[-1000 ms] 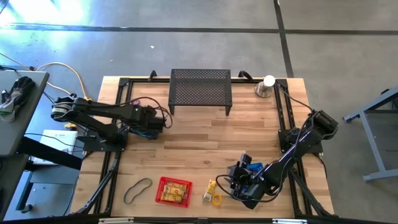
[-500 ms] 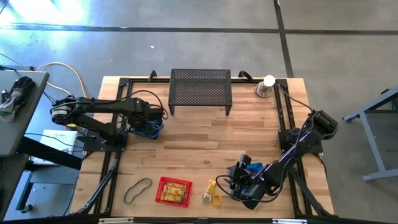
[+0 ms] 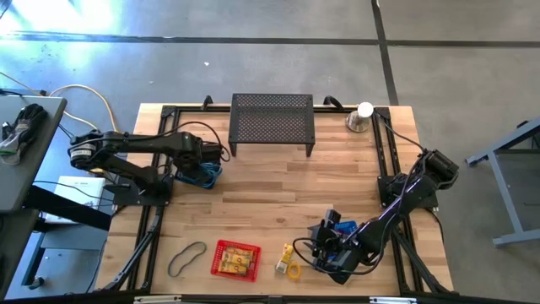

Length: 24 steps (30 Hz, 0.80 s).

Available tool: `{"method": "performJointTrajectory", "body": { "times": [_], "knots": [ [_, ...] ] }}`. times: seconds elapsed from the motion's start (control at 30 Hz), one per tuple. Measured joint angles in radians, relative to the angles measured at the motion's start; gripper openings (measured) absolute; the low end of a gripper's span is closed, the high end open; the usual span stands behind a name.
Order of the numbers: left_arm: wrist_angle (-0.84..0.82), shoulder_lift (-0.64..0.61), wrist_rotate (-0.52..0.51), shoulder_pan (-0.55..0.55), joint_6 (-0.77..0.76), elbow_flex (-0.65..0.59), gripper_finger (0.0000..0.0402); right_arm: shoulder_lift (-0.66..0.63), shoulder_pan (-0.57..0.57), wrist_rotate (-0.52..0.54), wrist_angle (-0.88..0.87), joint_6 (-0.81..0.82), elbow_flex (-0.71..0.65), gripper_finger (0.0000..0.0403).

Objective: Pick & Place Office Desk Supplies
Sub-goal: Put the blue rubber band into the black bin, then put the violet spring keychain into the blue bin

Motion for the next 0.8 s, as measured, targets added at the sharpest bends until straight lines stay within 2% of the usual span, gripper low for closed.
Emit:
{"method": "performJointTrajectory", "body": {
  "times": [0.2,0.5,0.67,0.8],
  "knots": [
    [-0.003,0.000,-0.066,0.044,0.024,0.026,0.0099,0.000,0.000,0.002,0.000,-0.014,0.000,0.0208],
    [-0.029,-0.001,-0.084,0.145,0.191,0.224,0.0102,0.000,-0.009,0.002,0.000,-0.037,0.000,0.0208],
    [0.031,-0.001,-0.074,0.336,0.284,0.258,0.0102,0.000,-0.022,0.002,0.000,-0.041,0.000,0.0208],
    [0.119,-0.001,0.055,0.542,0.356,0.256,0.0102,0.000,-0.032,0.002,0.000,-0.045,0.000,0.0208]
  ]
}}
